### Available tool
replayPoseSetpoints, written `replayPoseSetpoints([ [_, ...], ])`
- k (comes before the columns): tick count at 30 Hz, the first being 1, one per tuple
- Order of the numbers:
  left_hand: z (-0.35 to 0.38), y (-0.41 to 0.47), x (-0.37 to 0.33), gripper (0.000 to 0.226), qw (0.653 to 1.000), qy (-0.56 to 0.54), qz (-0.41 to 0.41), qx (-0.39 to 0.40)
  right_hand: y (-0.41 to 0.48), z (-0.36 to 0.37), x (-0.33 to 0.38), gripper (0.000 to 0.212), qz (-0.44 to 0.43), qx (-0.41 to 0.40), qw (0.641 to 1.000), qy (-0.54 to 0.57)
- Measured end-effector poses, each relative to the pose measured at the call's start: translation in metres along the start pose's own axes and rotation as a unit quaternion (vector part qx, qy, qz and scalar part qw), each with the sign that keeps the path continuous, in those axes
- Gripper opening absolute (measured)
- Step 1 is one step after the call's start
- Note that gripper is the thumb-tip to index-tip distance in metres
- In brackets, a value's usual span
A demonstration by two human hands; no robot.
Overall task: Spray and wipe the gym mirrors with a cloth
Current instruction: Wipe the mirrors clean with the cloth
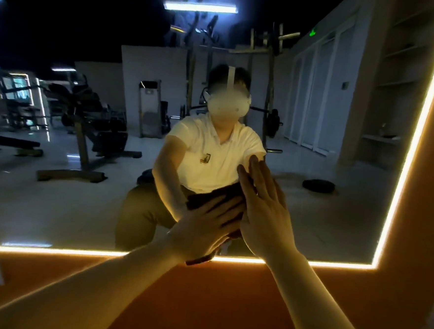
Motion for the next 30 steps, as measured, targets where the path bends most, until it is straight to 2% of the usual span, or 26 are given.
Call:
replayPoseSetpoints([
  [1, -0.008, 0.002, 0.014, 0.075, 1.0, 0.001, -0.01, -0.01, -0.001, 0.002, 0.002, 0.084, -0.001, -0.002, 1.0, 0.001],
  [3, -0.023, 0.007, 0.052, 0.054, 0.996, 0.005, -0.082, -0.041, -0.001, 0.007, 0.004, 0.091, 0.008, -0.016, 1.0, 0.003],
  [5, -0.038, 0.008, 0.103, 0.053, 0.978, 0.008, -0.2, -0.067, 0.0, 0.012, 0.008, 0.092, 0.023, -0.028, 0.999, 0.004],
  [7, -0.049, 0.003, 0.148, 0.059, 0.94, -0.012, -0.327, -0.091, 0.0, 0.015, 0.012, 0.091, 0.034, -0.043, 0.998, 0.006],
  [8, -0.052, -0.002, 0.161, 0.061, 0.922, -0.018, -0.374, -0.1, -0.001, 0.017, 0.013, 0.091, 0.035, -0.045, 0.998, 0.004],
  [10, -0.052, -0.002, 0.161, 0.062, 0.902, -0.028, -0.417, -0.11, -0.003, 0.017, 0.012, 0.09, 0.031, -0.048, 0.998, 0.0],
  [12, -0.045, 0.001, 0.14, 0.06, 0.902, -0.04, -0.414, -0.114, -0.003, 0.012, 0.01, 0.091, 0.027, -0.042, 0.999, -0.013],
  [13, -0.039, 0.002, 0.127, 0.058, 0.918, -0.044, -0.381, -0.103, -0.003, 0.008, 0.011, 0.092, 0.027, -0.035, 0.999, -0.013],
  [16, -0.028, -0.006, 0.104, 0.054, 0.972, -0.032, -0.22, -0.075, -0.001, -0.011, 0.013, 0.092, 0.025, 0.0, 1.0, -0.019],
  [19, -0.042, -0.009, 0.118, 0.05, 0.988, -0.02, -0.132, -0.076, 0.013, -0.051, 0.023, 0.064, 0.045, 0.007, 0.998, -0.031],
  [20, -0.049, -0.005, 0.129, 0.051, 0.989, -0.015, -0.127, -0.075, 0.022, -0.066, 0.027, 0.056, 0.058, 0.004, 0.998, -0.037],
  [22, -0.064, 0.008, 0.159, 0.054, 0.982, -0.019, -0.174, -0.074, 0.039, -0.09, 0.037, 0.05, 0.079, -0.002, 0.995, -0.053],
  [24, -0.082, 0.026, 0.192, 0.055, 0.965, -0.037, -0.247, -0.077, 0.057, -0.106, 0.046, 0.05, 0.084, -0.007, 0.995, -0.06],
  [27, -0.094, 0.047, 0.21, 0.058, 0.947, -0.056, -0.303, -0.087, 0.078, -0.122, 0.055, 0.056, 0.077, -0.02, 0.994, -0.078],
  [29, -0.088, 0.053, 0.199, 0.059, 0.95, -0.053, -0.292, -0.096, 0.09, -0.13, 0.055, 0.06, 0.063, -0.028, 0.992, -0.103],
  [30, -0.082, 0.055, 0.189, 0.058, 0.963, -0.04, -0.248, -0.098, 0.095, -0.133, 0.054, 0.06, 0.054, -0.033, 0.992, -0.109],
])
Point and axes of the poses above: each hand's wrist, its own y-axis towards the middle knuckle, its own z-axis out of the palm, x = y × z, the point moved 3 cm from there along y, towards the middle knuckle, and after that the axes turned 5 degrees about y, right-handed, at the moved point
